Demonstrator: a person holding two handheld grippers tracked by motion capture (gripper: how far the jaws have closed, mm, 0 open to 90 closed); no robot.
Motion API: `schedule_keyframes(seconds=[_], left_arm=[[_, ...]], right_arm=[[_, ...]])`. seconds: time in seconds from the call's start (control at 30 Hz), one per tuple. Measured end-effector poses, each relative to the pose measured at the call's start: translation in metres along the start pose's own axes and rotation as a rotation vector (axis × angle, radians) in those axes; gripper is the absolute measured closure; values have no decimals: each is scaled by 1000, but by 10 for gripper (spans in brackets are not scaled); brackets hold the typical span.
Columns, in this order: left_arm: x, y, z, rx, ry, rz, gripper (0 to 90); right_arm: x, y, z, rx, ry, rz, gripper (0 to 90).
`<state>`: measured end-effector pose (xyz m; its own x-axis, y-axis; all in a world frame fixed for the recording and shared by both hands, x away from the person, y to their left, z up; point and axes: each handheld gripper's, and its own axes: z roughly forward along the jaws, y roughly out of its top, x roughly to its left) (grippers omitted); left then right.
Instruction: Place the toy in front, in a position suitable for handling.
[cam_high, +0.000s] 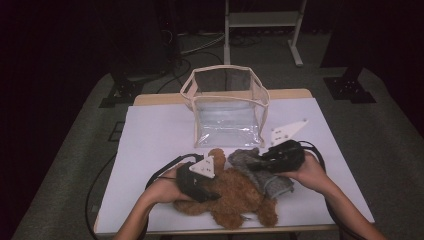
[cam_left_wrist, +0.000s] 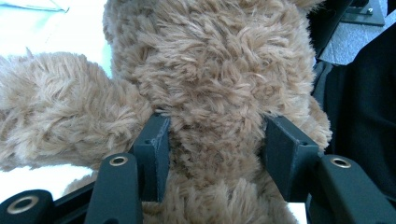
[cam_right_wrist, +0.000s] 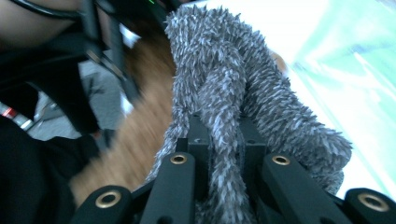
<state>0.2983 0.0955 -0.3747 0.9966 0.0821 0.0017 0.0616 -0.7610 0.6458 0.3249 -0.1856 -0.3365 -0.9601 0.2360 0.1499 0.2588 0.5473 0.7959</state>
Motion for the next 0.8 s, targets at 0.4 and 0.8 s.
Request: schedule_keyframes(seconds=[0.4, 0.8], left_arm=[[-4, -13, -25, -47, 79, -13, 355], [-4, -48, -68, -76, 161, -107, 311]], right_arm=[[4, -7, 42, 97, 67, 6, 793], [8, -18, 35, 88, 61, 21, 794]])
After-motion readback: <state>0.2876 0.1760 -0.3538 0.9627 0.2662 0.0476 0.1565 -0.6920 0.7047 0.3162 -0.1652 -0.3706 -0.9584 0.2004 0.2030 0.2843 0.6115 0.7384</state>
